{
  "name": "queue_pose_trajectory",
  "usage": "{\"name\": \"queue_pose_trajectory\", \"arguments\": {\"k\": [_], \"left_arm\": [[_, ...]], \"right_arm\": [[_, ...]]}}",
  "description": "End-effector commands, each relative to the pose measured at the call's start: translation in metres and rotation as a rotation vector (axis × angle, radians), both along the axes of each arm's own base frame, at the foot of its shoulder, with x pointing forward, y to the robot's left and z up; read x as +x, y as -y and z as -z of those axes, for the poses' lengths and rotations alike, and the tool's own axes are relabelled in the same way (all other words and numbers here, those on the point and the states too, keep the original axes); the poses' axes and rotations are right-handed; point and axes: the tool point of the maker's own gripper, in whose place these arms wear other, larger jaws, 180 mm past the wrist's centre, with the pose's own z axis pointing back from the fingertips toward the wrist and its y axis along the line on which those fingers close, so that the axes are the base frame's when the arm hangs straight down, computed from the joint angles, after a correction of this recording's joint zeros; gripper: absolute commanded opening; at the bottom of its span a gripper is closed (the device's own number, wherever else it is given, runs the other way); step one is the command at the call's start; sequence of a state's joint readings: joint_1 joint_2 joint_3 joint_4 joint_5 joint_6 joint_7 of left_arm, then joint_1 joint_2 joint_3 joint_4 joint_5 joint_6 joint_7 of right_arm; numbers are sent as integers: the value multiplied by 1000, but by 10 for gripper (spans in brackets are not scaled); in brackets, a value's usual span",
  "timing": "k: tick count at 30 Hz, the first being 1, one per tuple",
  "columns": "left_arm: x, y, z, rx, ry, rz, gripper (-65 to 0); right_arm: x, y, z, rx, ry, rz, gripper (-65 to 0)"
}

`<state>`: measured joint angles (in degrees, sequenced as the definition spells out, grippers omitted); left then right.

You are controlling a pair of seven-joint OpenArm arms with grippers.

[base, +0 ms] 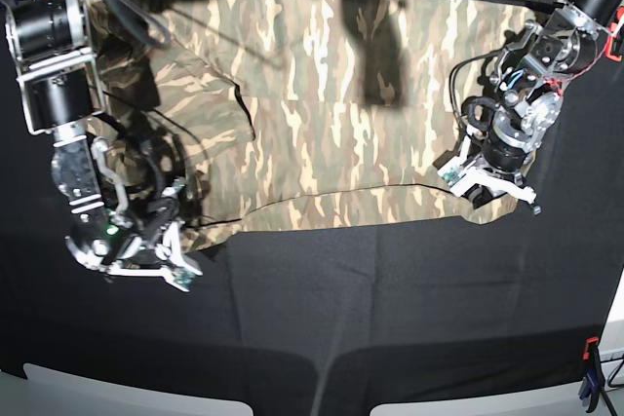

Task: Layout the t-shirt on the table in an organized manner, then fold the t-shirt properly
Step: 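Hold both side edges and adjust the right gripper's grip on the fabric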

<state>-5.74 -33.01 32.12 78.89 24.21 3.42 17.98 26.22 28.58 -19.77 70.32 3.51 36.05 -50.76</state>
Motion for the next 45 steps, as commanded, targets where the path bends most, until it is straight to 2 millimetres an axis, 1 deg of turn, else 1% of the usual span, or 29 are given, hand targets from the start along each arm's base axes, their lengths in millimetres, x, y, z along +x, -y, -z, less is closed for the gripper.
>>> {"name": "queue_pose_trajectory", "arguments": {"k": [1, 4, 12, 19, 23, 28, 32, 45], "left_arm": [[11, -3, -17, 3, 58, 2, -650], [11, -3, -17, 3, 58, 2, -650], [11, -3, -17, 3, 58, 2, -650], [11, -3, -17, 3, 58, 2, -650], [11, -3, -17, 3, 58, 2, -650], [11, -3, -17, 3, 58, 2, -650], [11, -3, -17, 3, 58, 2, -650], [11, -3, -17, 3, 58, 1, -650]], "right_arm": [[14, 5, -21, -1, 53, 1, -491], [14, 5, -21, -1, 53, 2, -492], [15, -3, -21, 34, 62, -19, -492], [17, -6, -22, 46, 73, -28, -492], [14, -6, -17, 50, 54, -38, -492], [11, 2, -6, 49, 28, -18, -492], [12, 8, -2, 30, 31, -17, -492], [14, -1, -2, 54, 43, -30, -493]]}}
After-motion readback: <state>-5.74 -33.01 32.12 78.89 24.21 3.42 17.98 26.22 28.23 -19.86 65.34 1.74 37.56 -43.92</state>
